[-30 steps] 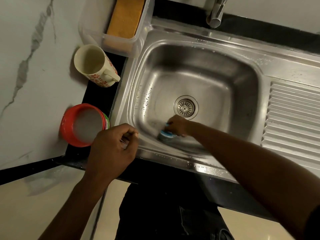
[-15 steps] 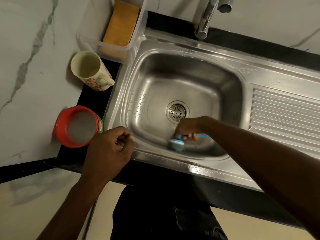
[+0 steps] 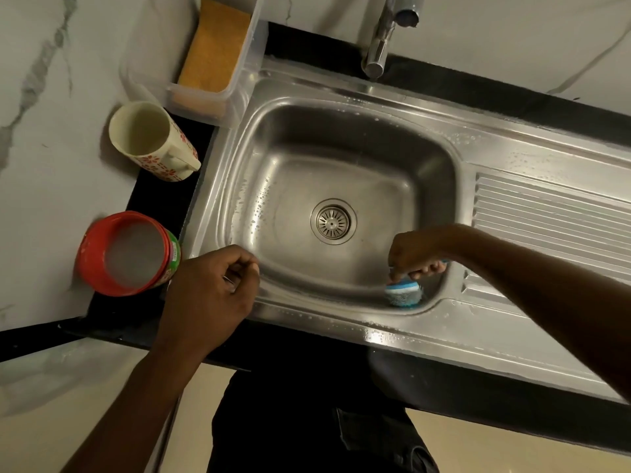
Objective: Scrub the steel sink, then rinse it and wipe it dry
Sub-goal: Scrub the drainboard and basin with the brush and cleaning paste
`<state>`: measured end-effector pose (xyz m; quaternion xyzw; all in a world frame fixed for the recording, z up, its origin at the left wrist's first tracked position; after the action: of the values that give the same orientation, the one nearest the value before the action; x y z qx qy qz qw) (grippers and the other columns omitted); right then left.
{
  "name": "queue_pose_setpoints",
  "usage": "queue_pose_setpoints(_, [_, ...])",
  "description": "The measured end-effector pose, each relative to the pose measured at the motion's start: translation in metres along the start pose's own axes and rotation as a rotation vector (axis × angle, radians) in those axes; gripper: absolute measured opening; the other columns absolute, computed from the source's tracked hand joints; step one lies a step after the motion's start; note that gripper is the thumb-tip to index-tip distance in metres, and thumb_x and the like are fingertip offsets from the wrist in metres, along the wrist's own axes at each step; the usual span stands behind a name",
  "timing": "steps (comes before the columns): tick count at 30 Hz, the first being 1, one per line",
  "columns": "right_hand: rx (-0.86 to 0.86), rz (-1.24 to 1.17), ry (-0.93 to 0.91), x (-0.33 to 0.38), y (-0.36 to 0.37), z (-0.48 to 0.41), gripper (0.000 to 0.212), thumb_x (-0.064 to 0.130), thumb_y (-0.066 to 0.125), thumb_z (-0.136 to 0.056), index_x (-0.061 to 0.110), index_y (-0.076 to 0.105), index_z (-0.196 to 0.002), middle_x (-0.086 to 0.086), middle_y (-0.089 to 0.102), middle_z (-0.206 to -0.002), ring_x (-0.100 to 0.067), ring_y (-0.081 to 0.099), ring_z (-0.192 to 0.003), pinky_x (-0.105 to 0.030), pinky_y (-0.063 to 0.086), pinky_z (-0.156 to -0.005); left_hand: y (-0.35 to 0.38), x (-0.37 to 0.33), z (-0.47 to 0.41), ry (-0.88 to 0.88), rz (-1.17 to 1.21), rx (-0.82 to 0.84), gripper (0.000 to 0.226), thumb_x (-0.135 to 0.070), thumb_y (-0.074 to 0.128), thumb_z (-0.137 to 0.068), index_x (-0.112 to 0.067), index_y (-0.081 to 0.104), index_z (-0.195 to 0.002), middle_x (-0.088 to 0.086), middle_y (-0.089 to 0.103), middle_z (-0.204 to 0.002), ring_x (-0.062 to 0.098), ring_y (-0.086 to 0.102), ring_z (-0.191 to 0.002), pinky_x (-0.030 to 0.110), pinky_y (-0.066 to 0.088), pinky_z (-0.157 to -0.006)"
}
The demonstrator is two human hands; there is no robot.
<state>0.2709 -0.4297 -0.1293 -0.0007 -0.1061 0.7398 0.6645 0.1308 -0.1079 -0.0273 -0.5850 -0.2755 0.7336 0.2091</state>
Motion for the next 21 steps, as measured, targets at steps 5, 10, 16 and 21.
queue_pose_setpoints(5, [-0.147, -0.115, -0.218, 0.074, 0.019, -0.049, 0.030, 0.033, 0.065, -0.098, 0.008, 0.071, -0.085, -0.003, 0.065, -0.068, -0.011, 0.054, -0.049, -0.019, 0.045, -0.047, 0.005, -0.006, -0.003, 0.015, -0.024, 0.002, 0.007, -0.016, 0.073, -0.096, -0.021, 0.076, -0.092, -0.013, 0.073, -0.080, 0.007, 0.071, -0.083, 0.025, 0.060, -0.069])
queue_pose_setpoints(10, [-0.136, -0.336, -0.229, 0.097, 0.021, -0.069, 0.039, 0.032, 0.064, -0.102, -0.006, 0.072, -0.101, -0.006, 0.061, -0.065, -0.014, 0.051, -0.048, -0.023, 0.042, -0.044, 0.012, -0.008, -0.007, -0.007, -0.023, 0.005, 0.006, -0.017, 0.073, -0.096, -0.022, 0.076, -0.093, -0.016, 0.073, -0.080, 0.002, 0.070, -0.083, 0.025, 0.060, -0.071])
queue_pose_setpoints(16, [-0.131, -0.059, -0.020, 0.034, 0.018, -0.062, 0.030, 0.027, 0.065, -0.097, 0.010, 0.064, -0.073, 0.007, 0.057, -0.042, -0.010, 0.053, -0.044, -0.021, 0.044, -0.049, 0.014, -0.011, -0.007, -0.004, -0.027, -0.001, 0.006, -0.019, 0.073, -0.096, -0.023, 0.076, -0.092, -0.017, 0.073, -0.080, 0.001, 0.070, -0.082, 0.024, 0.059, -0.072])
queue_pose_setpoints(21, [-0.237, 0.279, 0.049, 0.025, 0.025, -0.070, 0.034, 0.021, 0.070, -0.091, 0.007, 0.067, -0.123, -0.009, 0.070, -0.119, -0.025, 0.068, -0.106, -0.035, 0.055, -0.093, 0.014, -0.008, -0.006, -0.012, -0.024, -0.001, 0.006, -0.018, 0.073, -0.096, -0.022, 0.076, -0.093, -0.017, 0.072, -0.079, 0.001, 0.070, -0.080, 0.022, 0.059, -0.070])
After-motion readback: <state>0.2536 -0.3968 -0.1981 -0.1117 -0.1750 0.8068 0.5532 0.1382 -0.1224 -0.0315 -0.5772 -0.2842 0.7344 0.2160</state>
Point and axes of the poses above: each hand's wrist, its own z-axis away from the middle knuckle, its own y-axis out of the palm, x = y × z, the point moved 4 cm from there along -z, towards the middle knuckle
